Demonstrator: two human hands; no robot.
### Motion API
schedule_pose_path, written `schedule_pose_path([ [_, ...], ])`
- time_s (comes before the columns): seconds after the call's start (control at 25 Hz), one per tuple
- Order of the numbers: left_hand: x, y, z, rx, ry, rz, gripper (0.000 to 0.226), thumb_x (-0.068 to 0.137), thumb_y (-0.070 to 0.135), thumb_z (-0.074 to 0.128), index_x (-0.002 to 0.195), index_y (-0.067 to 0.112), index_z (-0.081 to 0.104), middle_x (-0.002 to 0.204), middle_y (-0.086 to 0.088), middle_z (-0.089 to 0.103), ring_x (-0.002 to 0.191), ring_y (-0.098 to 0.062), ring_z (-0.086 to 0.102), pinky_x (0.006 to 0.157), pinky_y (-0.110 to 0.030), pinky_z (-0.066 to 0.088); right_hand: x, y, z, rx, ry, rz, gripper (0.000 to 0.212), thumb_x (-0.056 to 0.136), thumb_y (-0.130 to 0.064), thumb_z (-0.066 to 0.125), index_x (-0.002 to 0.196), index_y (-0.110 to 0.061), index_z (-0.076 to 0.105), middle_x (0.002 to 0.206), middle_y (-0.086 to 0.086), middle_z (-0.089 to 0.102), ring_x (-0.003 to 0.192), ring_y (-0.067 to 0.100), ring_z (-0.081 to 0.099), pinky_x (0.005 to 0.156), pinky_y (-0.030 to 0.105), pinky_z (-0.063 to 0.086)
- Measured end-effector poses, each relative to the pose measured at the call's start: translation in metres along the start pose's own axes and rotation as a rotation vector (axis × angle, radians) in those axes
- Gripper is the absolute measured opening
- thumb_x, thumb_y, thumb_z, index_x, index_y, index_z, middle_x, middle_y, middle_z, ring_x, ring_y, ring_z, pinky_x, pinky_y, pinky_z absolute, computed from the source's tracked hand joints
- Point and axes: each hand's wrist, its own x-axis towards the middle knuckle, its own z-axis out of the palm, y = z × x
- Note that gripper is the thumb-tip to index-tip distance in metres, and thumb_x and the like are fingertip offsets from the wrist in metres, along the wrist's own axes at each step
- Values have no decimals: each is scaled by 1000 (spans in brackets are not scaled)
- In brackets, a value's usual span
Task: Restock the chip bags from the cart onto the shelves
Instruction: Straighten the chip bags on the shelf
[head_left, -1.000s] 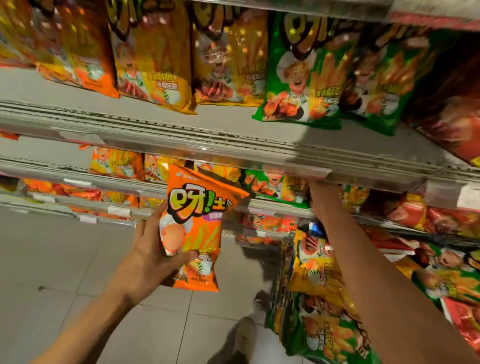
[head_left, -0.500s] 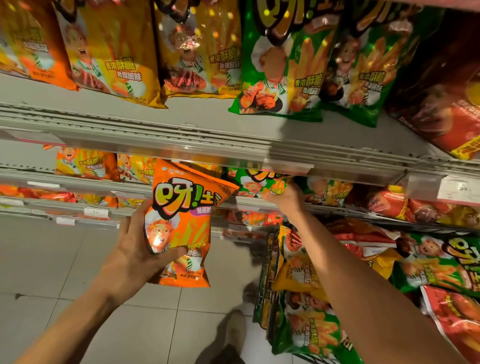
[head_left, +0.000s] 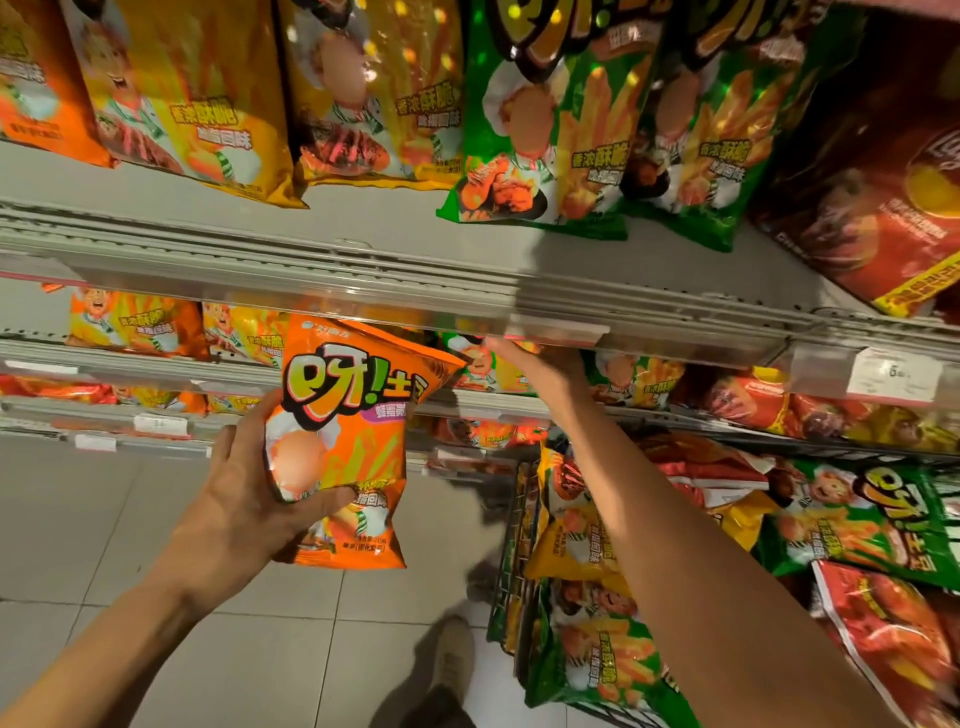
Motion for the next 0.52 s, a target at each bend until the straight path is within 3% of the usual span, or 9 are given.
schedule_pose_path([
  [0.08, 3, 1, 3, -3, -3, -4, 111, 61, 44, 83, 154, 40, 23, 149, -2, 35, 118, -16, 44, 91, -45, 51, 0, -6, -1, 773, -2, 514, 78, 105, -51, 35, 159, -3, 4, 168, 12, 0, 154, 24, -5, 122, 39, 5],
  [0.12, 5, 2, 5, 0, -4, -5, 111, 61, 43, 84, 154, 39, 24, 149, -2, 35, 120, -18, 45, 91, -44, 50, 0, -11, 2, 822, 9, 525, 77, 106, -48, 34, 158, -2, 1, 168, 12, -3, 154, 24, -6, 122, 38, 3],
  [0.2, 7, 5, 10, -7, -6, -1, 108, 64, 39, 86, 154, 38, 25, 148, -4, 36, 120, -20, 47, 88, -40, 51, 1, -24, 7, 353, 194, 377, 72, 104, -48, 41, 156, -2, 20, 166, 12, 19, 154, 27, 12, 121, 37, 18],
  [0.24, 7, 8, 13, -16, -10, 6, 107, 66, 37, 87, 153, 39, 25, 147, -4, 36, 117, -18, 47, 86, -35, 50, -6, -27, 4, -93, 303, 38, 63, 100, -49, 50, 148, -8, 43, 153, 9, 46, 146, 25, 35, 114, 32, 34],
  [0.28, 8, 10, 16, -22, -16, 16, 106, 68, 34, 87, 153, 40, 25, 147, -3, 35, 114, -15, 46, 84, -31, 49, -15, -18, -13, -559, 211, -281, 45, 94, -47, 63, 128, -18, 62, 127, -2, 67, 125, 13, 58, 99, 20, 47],
  [0.32, 8, 11, 19, -23, -25, 27, 105, 70, 32, 87, 154, 40, 25, 148, -2, 34, 114, -12, 44, 84, -29, 47, -23, -10, -31, -675, 224, -476, 25, 86, -43, 73, 106, -29, 68, 102, -17, 70, 100, -3, 65, 83, 7, 47],
  [0.4, 9, 15, 25, -25, -31, 37, 105, 71, 31, 87, 154, 39, 24, 151, -1, 33, 115, -9, 41, 86, -29, 45, -24, -16, -61, -576, 400, -680, 27, 75, -35, 82, 95, -35, 65, 92, -19, 69, 88, -2, 64, 82, 16, 53],
  [0.44, 9, 17, 27, -30, -30, 39, 105, 70, 31, 87, 154, 38, 24, 151, -1, 33, 115, -9, 41, 87, -30, 45, -19, -17, -84, -459, 516, -683, 45, 70, -33, 84, 110, -33, 64, 107, -7, 70, 102, 9, 64, 92, 26, 54],
  [0.52, 8, 20, 32, -43, -30, 38, 106, 70, 31, 87, 154, 38, 24, 151, -1, 33, 116, -10, 42, 89, -32, 47, -6, -24, -122, -564, 750, -451, 97, 68, -38, 87, 148, -13, 38, 144, 17, 48, 131, 35, 47, 111, 42, 40],
])
